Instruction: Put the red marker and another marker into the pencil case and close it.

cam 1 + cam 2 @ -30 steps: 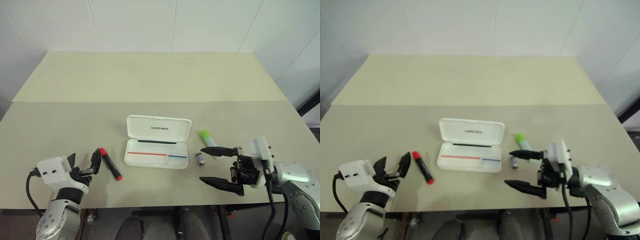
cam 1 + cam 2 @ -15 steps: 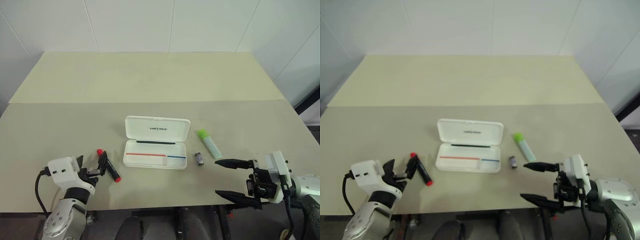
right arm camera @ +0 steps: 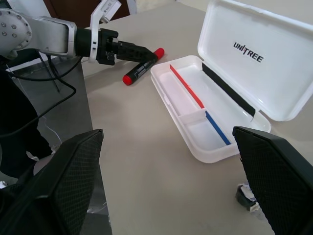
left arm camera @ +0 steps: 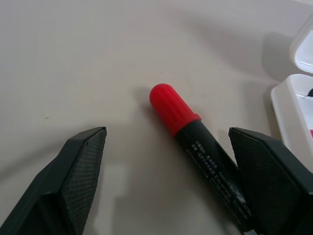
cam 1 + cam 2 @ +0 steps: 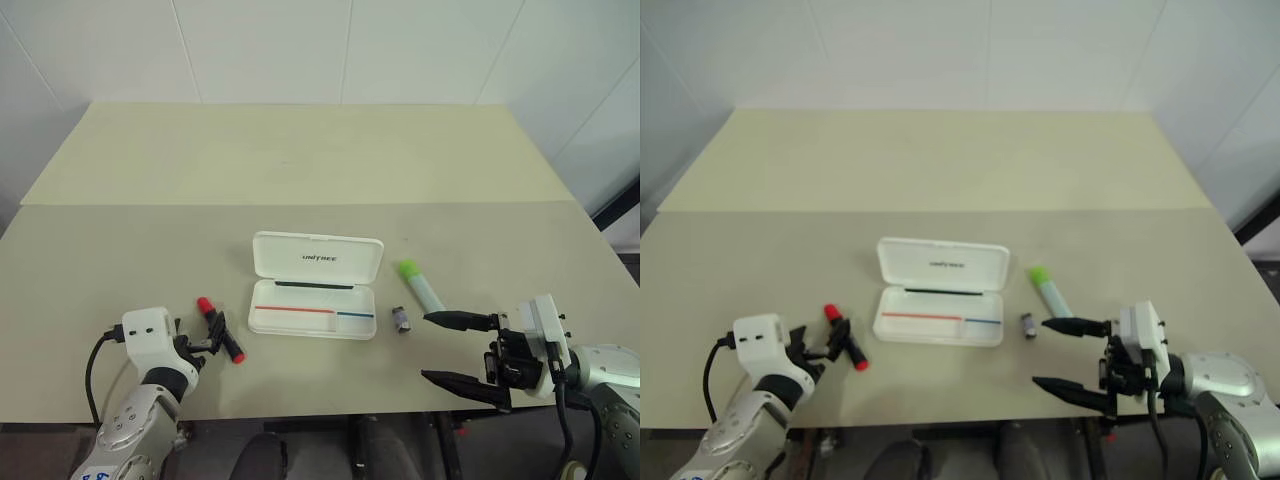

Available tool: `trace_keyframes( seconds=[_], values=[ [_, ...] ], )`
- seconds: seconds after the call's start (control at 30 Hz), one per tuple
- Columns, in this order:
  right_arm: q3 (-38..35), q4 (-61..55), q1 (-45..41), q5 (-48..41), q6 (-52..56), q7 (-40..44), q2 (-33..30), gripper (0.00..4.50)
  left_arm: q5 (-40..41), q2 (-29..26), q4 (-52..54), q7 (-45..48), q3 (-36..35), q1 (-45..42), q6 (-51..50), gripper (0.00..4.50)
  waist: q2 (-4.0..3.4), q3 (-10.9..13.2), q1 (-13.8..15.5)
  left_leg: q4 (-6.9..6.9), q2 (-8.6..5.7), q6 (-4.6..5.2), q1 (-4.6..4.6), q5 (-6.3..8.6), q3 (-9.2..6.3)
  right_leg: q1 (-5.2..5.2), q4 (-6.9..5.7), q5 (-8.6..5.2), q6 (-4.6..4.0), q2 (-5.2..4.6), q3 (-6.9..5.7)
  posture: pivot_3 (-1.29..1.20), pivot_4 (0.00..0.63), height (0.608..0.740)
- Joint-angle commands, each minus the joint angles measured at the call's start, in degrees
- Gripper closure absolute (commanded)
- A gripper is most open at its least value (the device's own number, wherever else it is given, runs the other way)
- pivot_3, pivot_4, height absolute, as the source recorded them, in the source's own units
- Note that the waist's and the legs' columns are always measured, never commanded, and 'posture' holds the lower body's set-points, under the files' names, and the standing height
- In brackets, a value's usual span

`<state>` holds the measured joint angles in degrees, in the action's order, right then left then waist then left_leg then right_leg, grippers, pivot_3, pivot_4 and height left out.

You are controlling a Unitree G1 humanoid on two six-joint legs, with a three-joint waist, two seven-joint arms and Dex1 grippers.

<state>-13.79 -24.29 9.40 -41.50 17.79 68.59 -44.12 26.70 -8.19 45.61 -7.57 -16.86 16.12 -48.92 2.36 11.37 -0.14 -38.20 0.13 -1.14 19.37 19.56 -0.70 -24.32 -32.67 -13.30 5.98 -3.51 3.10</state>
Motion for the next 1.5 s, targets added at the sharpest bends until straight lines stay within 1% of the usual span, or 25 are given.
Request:
trace_keyframes(
  seconds=[0.03,0.33,0.37,0.4,0.5,0.53,0.6,0.7,0.73,0.93,1.0,1.1,1.13,1.17,1.2,1.23,1.27,1.3,1.33,1.37,1.4,1.43,1.47,1.5],
  values=[
    [-0.2,-1.3,-0.3,0.0,-0.2,-0.6,0.2,0.0,-0.1,-0.8,2.0,-0.8,-0.1,-0.4,-3.8,0.24,-0.01,0.0,-0.1,0.0,0.0,0.0,0.0,0.0,0.0,0.0,0.0,0.0,0.0,0.0,0.0,0.0,0.15,0.74],
    [0.5,-1.4,-0.5,0.5,-0.1,-1.7,0.2,0.0,-0.1,-1.5,2.1,-1.1,-1.1,-2.4,-12.0,0.24,-0.06,0.0,-0.1,0.01,0.0,0.0,-0.11,0.0,0.07,0.0,-0.13,-0.01,-0.02,0.01,0.08,0.0,0.15,0.74],
    [0.5,-1.3,-0.6,0.6,-0.1,-1.8,0.2,0.0,-0.3,-1.5,2.0,-1.1,-1.1,-2.7,-12.4,0.66,-0.07,0.0,-0.1,0.01,-0.01,0.0,-0.11,0.0,0.07,0.0,-0.14,-0.01,-0.02,0.01,0.09,0.0,0.15,0.74],
    [0.6,-1.3,-0.7,0.7,-0.2,-1.9,0.2,0.0,-0.5,-1.4,1.9,-1.1,-1.2,-3.0,-13.0,0.87,-0.08,0.0,-0.1,0.01,-0.01,0.0,-0.12,0.0,0.08,0.0,-0.14,-0.01,-0.02,0.01,0.09,0.0,0.15,0.74],
    [0.7,-1.2,-0.8,0.8,-0.1,-2.1,0.2,0.0,-0.7,-1.5,1.9,-1.0,-1.3,-3.5,-14.7,1.74,-0.15,-0.1,-0.1,0.0,-0.04,0.0,-0.13,0.0,0.08,0.02,-0.15,-0.01,-0.01,0.0,0.11,0.0,0.15,0.74],
    [0.7,-1.2,-0.9,0.8,-0.1,-2.2,0.2,0.0,-0.8,-1.5,1.7,-1.1,-1.3,-3.6,-15.1,2.13,-0.17,-0.1,-0.1,0.0,-0.04,0.0,-0.13,0.0,0.08,0.02,-0.15,-0.01,-0.01,0.0,0.12,0.0,0.15,0.74],
    [0.7,-1.2,-1.0,0.9,-0.1,-2.3,0.2,0.0,-1.2,-1.3,1.4,-1.5,-1.5,-3.9,-16.0,2.78,-0.23,-0.1,-0.1,0.0,-0.05,0.0,-0.13,0.0,0.08,0.02,-0.15,-0.01,-0.01,0.0,0.12,0.0,0.15,0.74],
    [0.8,-1.0,-1.2,0.9,0.0,-2.6,0.1,0.0,-1.8,-1.2,0.8,-1.5,-1.7,-4.3,-16.1,3.69,-0.25,-0.1,-0.1,0.02,-0.05,0.0,-0.12,0.0,0.07,0.03,-0.19,-0.02,-0.02,0.02,0.14,0.0,0.15,0.74],
    [0.8,-1.0,-1.3,1.0,0.0,-2.7,0.1,0.0,-2.1,-1.4,0.6,-1.7,-1.7,-4.5,-16.8,3.91,-0.27,-0.2,-0.1,0.02,-0.05,0.0,-0.13,0.0,0.06,0.03,-0.2,-0.02,-0.03,0.02,0.14,0.0,0.15,0.74],
    [1.0,-0.8,-1.6,1.2,-0.1,-3.4,0.2,0.0,-4.9,-1.8,-2.3,-2.0,-1.5,-6.6,-14.4,3.92,-0.44,-0.2,-0.3,-0.03,-0.11,-0.01,-0.28,0.0,-0.06,0.35,-0.13,-0.02,0.0,0.06,0.14,0.0,0.15,0.74],
    [1.1,-0.7,-1.7,1.2,-0.2,-3.5,0.2,0.0,-5.9,-2.1,-3.6,-2.0,-1.8,-7.8,-12.1,3.92,-0.58,-0.3,-0.6,-0.04,-0.1,-0.01,-0.36,0.0,-0.34,0.55,0.29,0.05,0.16,0.25,0.09,0.0,0.15,0.74],
    [1.2,-0.8,-1.9,1.5,-0.3,-4.1,0.3,0.0,-7.7,-6.0,-8.7,0.4,-2.7,-13.7,-4.0,3.92,-0.94,-0.5,-0.7,-0.13,-0.03,-0.12,-0.27,0.06,-0.98,0.8,1.44,0.68,0.26,0.75,-0.04,0.0,0.15,0.74],
    [1.2,-0.6,-2.1,1.7,-0.3,-4.3,0.3,0.0,-8.2,-6.4,-10.2,1.1,-3.0,-15.0,-0.5,3.92,-1.15,-0.6,-1.2,-0.23,0.03,-0.3,-0.04,0.16,-1.41,0.78,2.17,1.18,0.31,1.1,-0.17,0.0,0.15,0.74],
    [1.3,-0.5,-2.3,2.0,-0.3,-4.5,0.4,0.0,-7.5,-7.0,-11.2,2.2,-3.5,-16.2,0.0,3.92,-1.53,-0.7,-1.6,-0.22,0.24,-0.32,0.36,0.17,-1.94,0.93,3.33,1.92,0.16,1.49,-0.4,0.0,0.15,0.74],
    [1.4,-0.4,-2.4,2.1,-0.4,-4.7,0.4,0.0,-7.1,-7.5,-11.9,3.1,-3.9,-17.0,0.3,3.92,-1.62,-0.7,-1.7,-0.04,0.9,-0.34,1.13,0.15,-2.13,1.24,4.68,2.92,0.07,1.95,-0.65,0.0,0.15,0.74],
    [1.5,-0.2,-2.5,2.3,-0.5,-4.8,0.5,0.0,-6.8,-8.4,-13.5,4.5,-4.4,-18.9,1.9,3.92,-1.42,-0.8,-1.8,0.19,1.65,-0.28,1.32,0.1,-2.38,1.5,5.11,3.58,-0.46,1.89,-1.18,0.0,0.15,0.74],
    [1.5,-0.1,-2.7,2.5,-0.6,-5.0,0.6,0.0,-5.7,-9.6,-15.4,6.8,-5.0,-21.0,3.4,3.92,-1.17,-0.8,-1.8,0.09,1.75,-0.13,0.99,0.01,-2.08,1.18,4.23,3.25,-0.48,1.36,-1.04,0.0,0.15,0.74],
    [1.5,-0.1,-2.8,2.6,-0.7,-5.3,0.7,0.0,-5.3,-11.1,-16.9,9.4,-5.1,-22.6,5.1,3.92,-1.11,-0.7,-1.7,0.06,1.37,-0.34,0.72,0.14,-1.69,0.75,3.15,2.6,-0.06,1.33,-0.85,0.0,0.15,0.74],
    [1.5,-0.1,-2.8,2.7,-0.7,-5.4,0.8,0.0,-5.0,-12.1,-18.0,11.2,-5.1,-23.6,6.2,3.92,-0.98,-0.7,-1.4,0.01,0.8,-0.44,0.69,0.21,-1.4,0.45,2.35,1.88,-0.23,1.27,-0.75,0.0,0.15,0.74],
    [1.4,-0.1,-2.9,2.8,-0.8,-5.6,0.9,0.0,-4.7,-13.1,-19.2,13.2,-5.0,-24.4,7.7,3.92,-0.98,-0.7,-1.2,0.06,0.62,-0.51,0.71,0.26,-1.09,-0.17,1.39,1.48,-0.43,1.17,-0.57,0.0,0.15,0.74],
    [1.2,-0.1,-2.8,3.0,-0.8,-5.7,1.0,0.0,-5.2,-14.9,-20.6,13.7,-5.0,-26.3,7.0,3.92,-0.99,-0.7,-0.9,0.07,0.56,-0.59,0.78,0.3,-1.03,-0.68,0.45,1.4,-0.01,1.14,-0.46,0.0,0.15,0.74],
    [0.9,-0.2,-2.6,3.2,-0.9,-5.9,1.0,0.0,-5.8,-16.6,-22.2,14.3,-5.2,-28.4,7.4,3.92,-0.97,-0.7,-0.6,0.06,0.56,-0.63,0.77,0.3,-1.0,-1.1,-0.07,1.2,-0.11,1.15,-0.45,0.0,0.15,0.74],
    [0.6,-0.4,-2.3,3.3,-1.1,-6.2,1.1,0.0,-5.9,-18.1,-24.0,15.3,-5.4,-31.0,8.3,3.92,-0.96,-0.7,-0.1,0.06,0.58,-0.68,0.89,0.28,-1.02,-1.42,-0.24,1.14,-0.17,1.17,-0.46,0.0,0.15,0.74],
    [0.4,-0.6,-2.0,3.4,-1.1,-6.4,1.2,0.0,-5.9,-19.0,-25.3,16.0,-5.5,-32.7,9.0,3.92,-0.95,-0.7,0.1,0.06,0.61,-0.7,0.95,0.27,-1.02,-1.54,-0.3,1.12,-0.22,1.21,-0.49,0.0,0.15,0.74]
  ],
)
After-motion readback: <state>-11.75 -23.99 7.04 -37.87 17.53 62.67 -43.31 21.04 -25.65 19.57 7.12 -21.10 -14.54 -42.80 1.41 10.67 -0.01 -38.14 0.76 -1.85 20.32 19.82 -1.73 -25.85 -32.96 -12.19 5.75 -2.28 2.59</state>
